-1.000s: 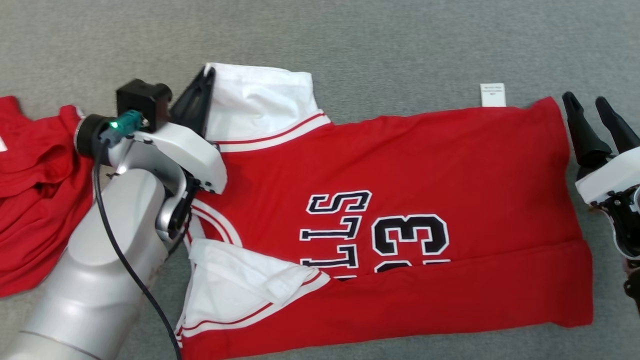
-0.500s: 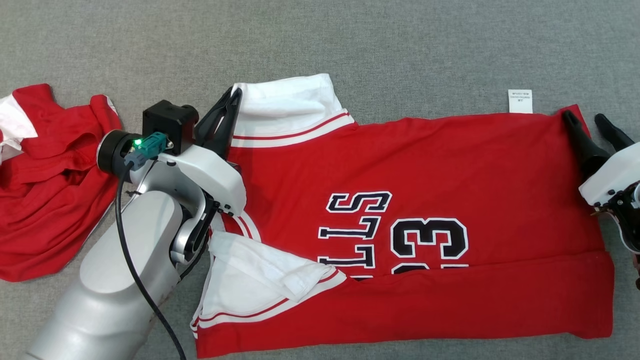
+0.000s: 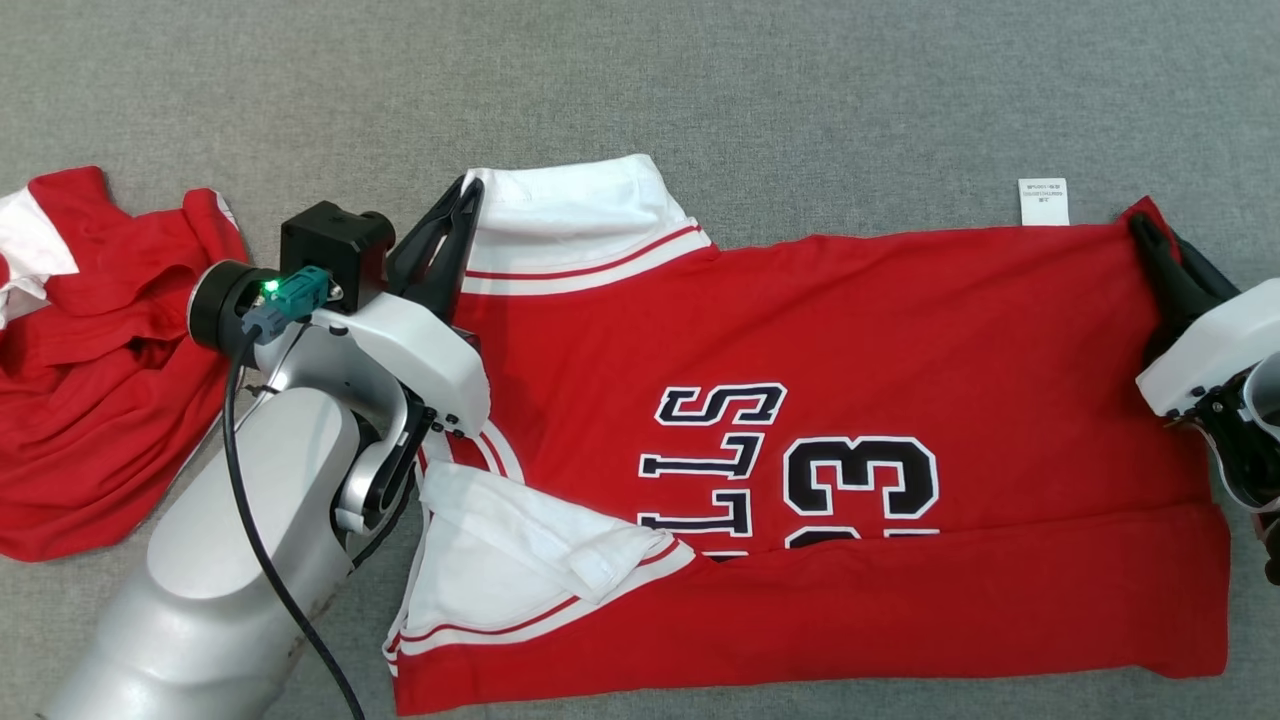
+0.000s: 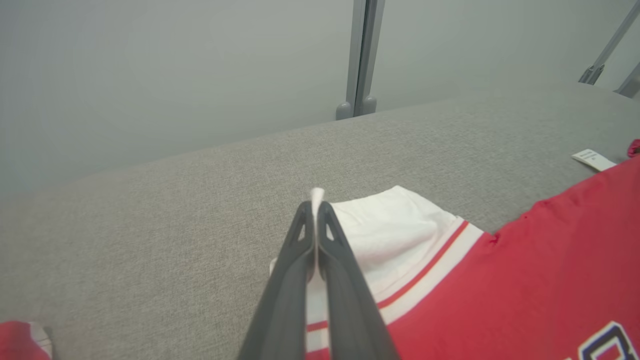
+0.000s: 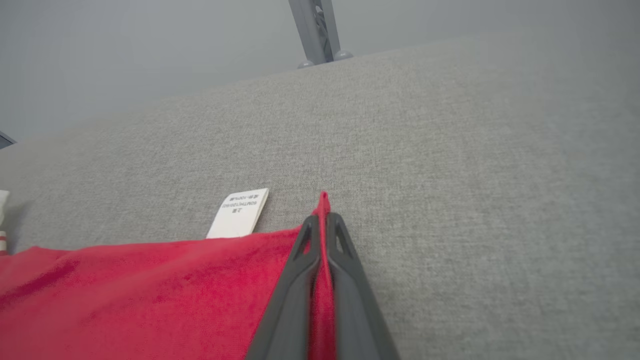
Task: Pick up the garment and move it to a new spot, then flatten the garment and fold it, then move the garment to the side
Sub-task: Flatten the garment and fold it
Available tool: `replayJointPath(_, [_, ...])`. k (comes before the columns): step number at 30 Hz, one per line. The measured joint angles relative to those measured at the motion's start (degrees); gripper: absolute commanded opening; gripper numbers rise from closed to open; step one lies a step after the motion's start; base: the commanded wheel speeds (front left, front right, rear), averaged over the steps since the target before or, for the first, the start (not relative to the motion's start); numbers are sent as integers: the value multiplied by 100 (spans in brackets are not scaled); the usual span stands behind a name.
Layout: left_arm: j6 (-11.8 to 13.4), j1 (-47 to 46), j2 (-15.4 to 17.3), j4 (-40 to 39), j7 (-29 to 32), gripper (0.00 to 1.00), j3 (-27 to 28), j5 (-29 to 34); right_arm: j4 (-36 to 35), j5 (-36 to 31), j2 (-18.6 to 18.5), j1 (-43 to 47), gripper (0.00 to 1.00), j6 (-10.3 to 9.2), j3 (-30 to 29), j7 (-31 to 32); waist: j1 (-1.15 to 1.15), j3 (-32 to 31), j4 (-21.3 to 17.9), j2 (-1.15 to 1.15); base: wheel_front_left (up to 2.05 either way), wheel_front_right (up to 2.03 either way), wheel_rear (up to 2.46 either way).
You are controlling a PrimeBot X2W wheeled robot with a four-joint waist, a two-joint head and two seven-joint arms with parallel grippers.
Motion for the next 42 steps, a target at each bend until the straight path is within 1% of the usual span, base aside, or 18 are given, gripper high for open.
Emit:
replayJointPath(1, [0,0,0,0,0,0,0,0,0,0,0,0,0,0,0,0,0,0,0,0,0,0,0])
replayJointPath(5, [43,85,9,-80,-5,0,3,-34,0,60,-69,14,0,0,191,-511,0,-88,29,0,0,0,0])
replayJointPath(6, [53,140,27,-131,-38,0,19,-67,14,76,-97,68,0,0,275,-720,0,-147,44,0,0,0,0])
replayJointPath(12, [105,320,92,-322,-102,0,84,-165,54,109,-157,224,0,0,405,-978,0,-325,73,0,0,0,0])
replayJointPath(13, [146,367,120,-364,-104,0,82,-159,41,116,-160,271,0,0,420,-1017,0,-367,80,0,0,0,0])
replayJointPath(19, [256,774,372,-823,-92,0,74,-156,-120,175,-227,604,0,0,375,-1081,0,-634,117,0,0,0,0])
replayJointPath(27, [446,1444,769,-1583,131,0,-11,-164,-482,70,-289,1255,0,0,-18,-1095,0,-989,186,0,0,0,0])
replayJointPath(32, [499,1812,1026,-1993,307,0,-102,-178,-675,25,-357,1585,0,0,-199,-1095,0,-1161,221,0,0,0,0])
replayJointPath(36, [497,2062,1229,-2278,467,0,-205,-208,-827,-16,-427,1784,0,0,-183,-1095,0,-1256,229,0,0,0,0])
replayJointPath(38, [500,2147,1379,-2390,531,0,-267,-133,-918,-23,-477,1855,0,0,-153,-1095,0,-1297,229,0,0,0,0])
replayJointPath(39, [549,2233,1502,-2491,570,0,-292,-80,-1018,-26,-534,1907,0,0,-114,-1095,0,-1328,224,0,0,0,0])
replayJointPath(42, [565,2368,1622,-2644,639,0,-313,-77,-1188,-33,-634,1991,0,0,36,-1095,0,-1370,219,0,0,0,0])
